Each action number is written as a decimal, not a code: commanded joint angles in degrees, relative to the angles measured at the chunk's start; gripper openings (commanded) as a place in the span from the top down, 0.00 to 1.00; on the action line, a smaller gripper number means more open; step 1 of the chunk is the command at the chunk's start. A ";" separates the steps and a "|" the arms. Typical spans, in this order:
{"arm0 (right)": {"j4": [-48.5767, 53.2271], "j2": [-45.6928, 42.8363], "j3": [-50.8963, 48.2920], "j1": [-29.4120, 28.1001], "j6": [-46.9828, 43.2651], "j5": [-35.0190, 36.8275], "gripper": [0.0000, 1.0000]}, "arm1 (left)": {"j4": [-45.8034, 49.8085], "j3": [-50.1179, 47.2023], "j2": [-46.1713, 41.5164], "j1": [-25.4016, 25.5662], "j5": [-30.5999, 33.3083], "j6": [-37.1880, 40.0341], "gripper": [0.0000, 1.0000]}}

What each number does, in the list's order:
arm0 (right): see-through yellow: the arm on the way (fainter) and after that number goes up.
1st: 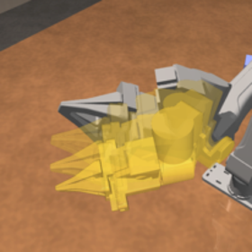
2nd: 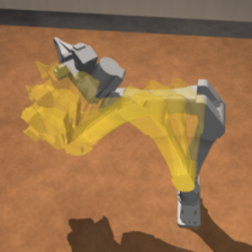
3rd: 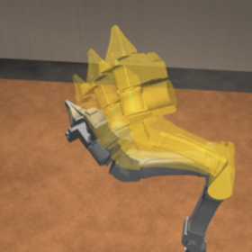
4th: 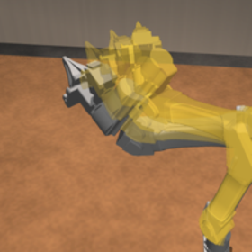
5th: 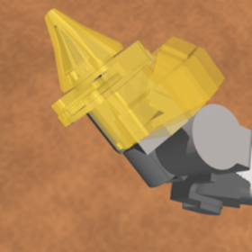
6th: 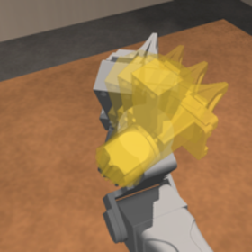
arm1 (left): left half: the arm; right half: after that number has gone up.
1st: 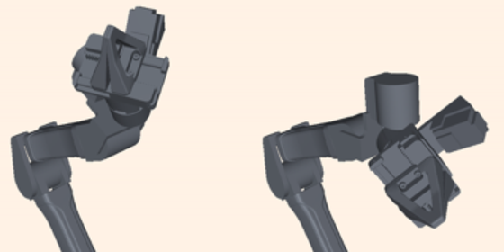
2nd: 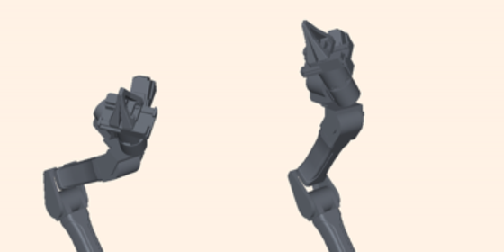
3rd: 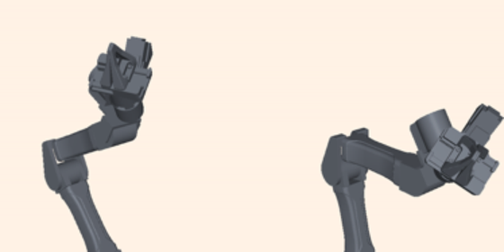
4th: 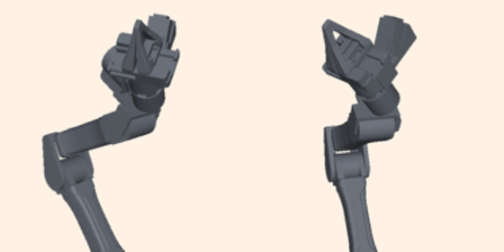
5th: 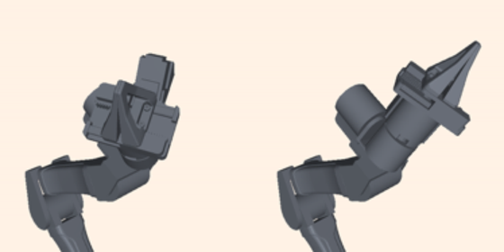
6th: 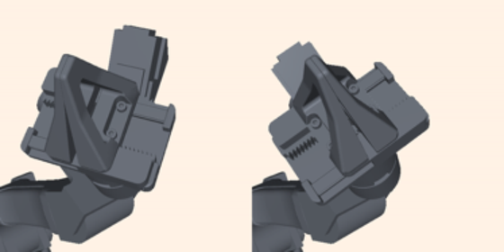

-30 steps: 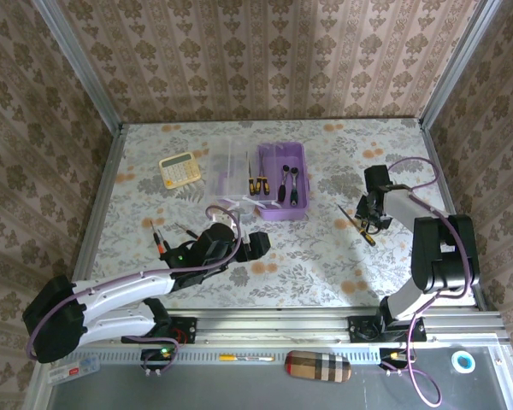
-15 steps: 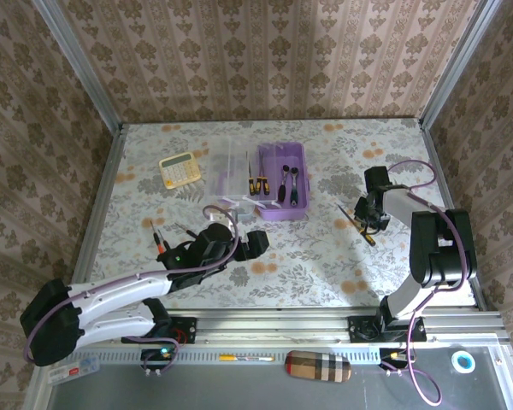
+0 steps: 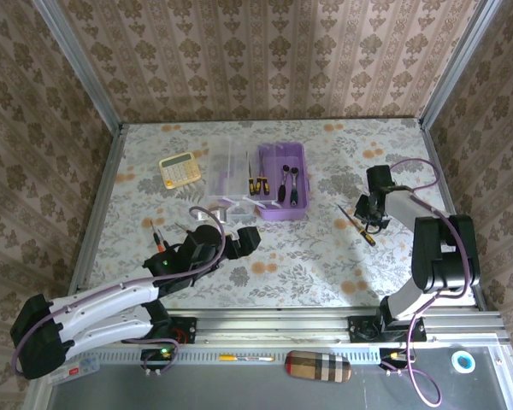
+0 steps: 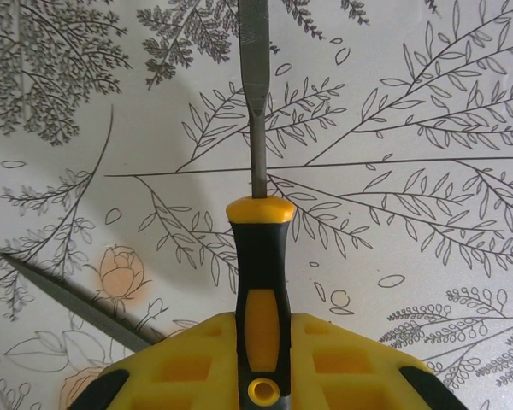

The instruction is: Pack the tool kit

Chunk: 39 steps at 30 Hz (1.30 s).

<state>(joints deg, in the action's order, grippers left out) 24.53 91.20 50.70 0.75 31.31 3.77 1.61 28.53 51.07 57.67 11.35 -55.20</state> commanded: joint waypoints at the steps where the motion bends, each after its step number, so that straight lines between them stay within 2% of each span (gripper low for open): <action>1: -1.37 -2.17 -1.54 0.30 0.48 -0.94 0.82 | 2.64 -0.82 -1.05 -0.44 2.02 0.73 0.00; 8: -0.94 -4.56 -1.39 0.04 0.35 -1.93 0.83 | 6.16 -0.58 -2.54 -1.32 2.92 0.19 0.00; 13: -0.69 -6.74 -0.62 -1.49 1.13 -2.10 0.83 | 12.28 -1.69 -5.42 -3.18 6.96 -4.13 0.00; 17: -0.07 -7.09 2.18 -5.90 2.06 -1.50 0.83 | 19.46 -3.32 -9.11 -5.81 10.22 -10.60 0.00; 25: 2.62 -5.12 11.35 -18.87 2.88 0.28 0.83 | 29.35 -3.42 -20.34 -9.27 14.12 -9.69 0.00; 30: 3.28 -0.04 19.42 -27.53 2.68 0.09 0.82 | 33.56 -3.64 -26.38 -11.84 15.06 -8.87 0.00; 39: 8.94 16.44 39.73 -34.40 -1.75 -0.64 0.83 | 34.06 -3.74 -27.03 -13.01 12.74 -8.43 0.00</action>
<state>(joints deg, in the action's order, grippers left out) 28.99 104.75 86.35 -32.95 31.48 2.33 33.93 24.71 23.92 45.21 24.25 -63.90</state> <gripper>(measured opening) 0.176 0.999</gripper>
